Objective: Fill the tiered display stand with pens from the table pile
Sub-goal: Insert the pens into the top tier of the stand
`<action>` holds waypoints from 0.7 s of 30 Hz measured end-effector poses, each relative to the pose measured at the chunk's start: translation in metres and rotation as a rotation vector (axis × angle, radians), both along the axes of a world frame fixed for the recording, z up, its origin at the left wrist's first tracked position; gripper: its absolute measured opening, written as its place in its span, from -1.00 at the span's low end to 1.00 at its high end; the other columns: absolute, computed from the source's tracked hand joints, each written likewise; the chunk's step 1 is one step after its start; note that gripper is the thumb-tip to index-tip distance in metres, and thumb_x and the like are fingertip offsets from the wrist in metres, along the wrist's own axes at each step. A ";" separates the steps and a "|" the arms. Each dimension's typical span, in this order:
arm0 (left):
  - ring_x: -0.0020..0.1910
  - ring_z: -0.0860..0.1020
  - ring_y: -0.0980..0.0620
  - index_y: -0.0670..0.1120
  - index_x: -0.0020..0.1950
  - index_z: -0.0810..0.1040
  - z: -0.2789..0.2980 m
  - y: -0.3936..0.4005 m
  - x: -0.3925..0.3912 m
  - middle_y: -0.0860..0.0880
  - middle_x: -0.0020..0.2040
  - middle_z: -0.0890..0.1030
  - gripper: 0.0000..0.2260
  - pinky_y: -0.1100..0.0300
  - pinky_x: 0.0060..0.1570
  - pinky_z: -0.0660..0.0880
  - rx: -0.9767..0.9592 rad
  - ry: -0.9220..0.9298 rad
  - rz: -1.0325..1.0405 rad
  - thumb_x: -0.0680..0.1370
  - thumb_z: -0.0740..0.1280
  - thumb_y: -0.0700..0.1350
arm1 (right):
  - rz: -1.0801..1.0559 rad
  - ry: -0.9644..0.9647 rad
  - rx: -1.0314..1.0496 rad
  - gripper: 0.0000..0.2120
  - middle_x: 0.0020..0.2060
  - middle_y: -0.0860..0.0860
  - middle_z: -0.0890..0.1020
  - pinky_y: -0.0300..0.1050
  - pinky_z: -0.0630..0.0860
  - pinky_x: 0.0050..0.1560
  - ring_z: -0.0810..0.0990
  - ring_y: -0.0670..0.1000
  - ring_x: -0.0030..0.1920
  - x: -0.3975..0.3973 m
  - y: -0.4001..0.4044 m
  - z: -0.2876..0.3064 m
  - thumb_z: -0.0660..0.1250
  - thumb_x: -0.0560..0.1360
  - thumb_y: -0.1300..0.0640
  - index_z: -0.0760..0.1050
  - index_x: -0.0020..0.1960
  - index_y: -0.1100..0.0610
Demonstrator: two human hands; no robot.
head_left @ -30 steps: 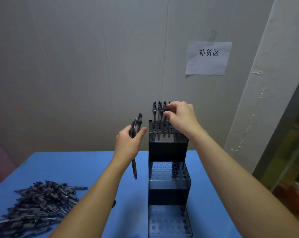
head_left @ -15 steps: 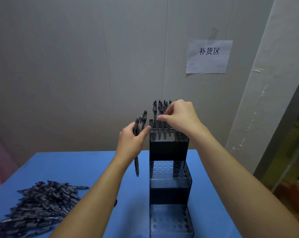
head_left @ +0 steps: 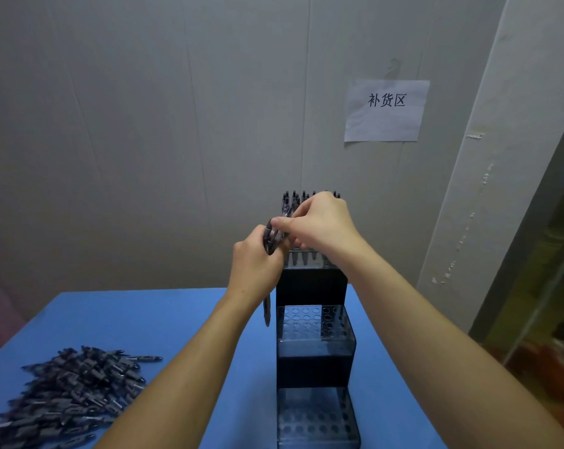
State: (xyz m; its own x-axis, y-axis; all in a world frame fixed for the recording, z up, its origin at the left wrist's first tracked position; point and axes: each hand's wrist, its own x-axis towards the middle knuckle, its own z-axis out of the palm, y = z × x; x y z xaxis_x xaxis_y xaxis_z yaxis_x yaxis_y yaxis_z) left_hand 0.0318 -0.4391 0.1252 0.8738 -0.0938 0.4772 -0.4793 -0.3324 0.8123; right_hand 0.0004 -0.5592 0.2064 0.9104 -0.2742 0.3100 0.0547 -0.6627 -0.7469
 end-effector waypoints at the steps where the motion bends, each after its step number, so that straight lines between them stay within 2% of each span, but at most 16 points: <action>1: -0.44 0.43 0.20 -0.05 -0.13 0.51 0.000 0.000 0.000 -0.01 -0.29 0.57 -0.77 0.32 -0.44 0.40 0.008 0.006 0.006 0.61 0.40 0.05 | -0.006 0.001 0.013 -0.69 -0.39 0.13 0.71 0.13 0.71 -0.13 0.73 0.09 -0.25 0.000 0.000 0.000 0.57 0.38 -0.04 0.67 -0.33 0.20; 4: -0.39 0.44 0.10 -0.06 -0.15 0.49 0.001 -0.002 0.001 -0.02 -0.29 0.56 -0.76 0.15 -0.35 0.47 0.020 0.029 0.018 0.61 0.41 0.04 | -0.021 0.000 0.064 -0.77 -0.41 0.12 0.70 0.09 0.72 -0.14 0.74 0.09 -0.25 -0.001 0.000 0.000 0.53 0.38 0.06 0.67 -0.33 0.21; 7: -0.39 0.40 0.07 -0.08 -0.16 0.48 0.003 -0.002 0.000 -0.01 -0.32 0.53 -0.72 0.21 -0.39 0.41 0.023 0.041 0.020 0.60 0.43 0.07 | -0.024 -0.026 0.194 -0.86 -0.38 0.11 0.71 0.00 0.73 -0.22 0.74 0.07 -0.33 -0.005 -0.002 0.000 0.50 0.40 0.18 0.66 -0.32 0.16; 11: -0.36 0.40 0.06 -0.09 -0.13 0.53 0.005 -0.004 0.000 0.00 -0.30 0.55 -0.66 0.18 -0.35 0.41 -0.003 0.069 0.014 0.57 0.45 0.16 | -0.007 -0.077 0.247 -0.91 -0.37 0.06 0.72 -0.01 0.73 -0.18 0.73 0.00 -0.38 -0.004 -0.006 -0.002 0.51 0.41 0.14 0.68 -0.26 0.12; 16: -0.28 0.51 -0.01 -0.08 -0.12 0.56 0.010 -0.005 0.000 -0.06 -0.24 0.62 -0.71 0.02 -0.23 0.55 -0.025 0.101 -0.017 0.55 0.47 0.14 | -0.020 -0.152 0.317 -0.88 -0.42 0.05 0.70 0.01 0.73 -0.21 0.73 0.02 -0.38 -0.006 -0.007 -0.003 0.47 0.43 0.17 0.69 -0.27 0.16; 18: -0.29 0.51 0.00 -0.09 -0.12 0.56 0.007 -0.003 0.000 -0.05 -0.25 0.61 -0.73 0.06 -0.24 0.53 -0.009 0.112 -0.023 0.54 0.48 0.09 | -0.034 -0.199 0.397 -0.86 -0.41 0.08 0.71 0.04 0.73 -0.21 0.74 0.06 -0.36 -0.006 -0.013 0.001 0.44 0.46 0.21 0.69 -0.26 0.20; 21: -0.36 0.40 0.04 -0.19 -0.08 0.53 -0.003 0.003 0.003 -0.02 -0.32 0.50 -0.66 0.12 -0.29 0.42 -0.035 0.146 -0.017 0.56 0.46 0.09 | -0.005 -0.255 0.568 -0.90 -0.31 0.16 0.73 0.12 0.72 -0.14 0.75 0.16 -0.27 -0.003 -0.032 0.011 0.42 0.50 0.27 0.64 -0.18 0.26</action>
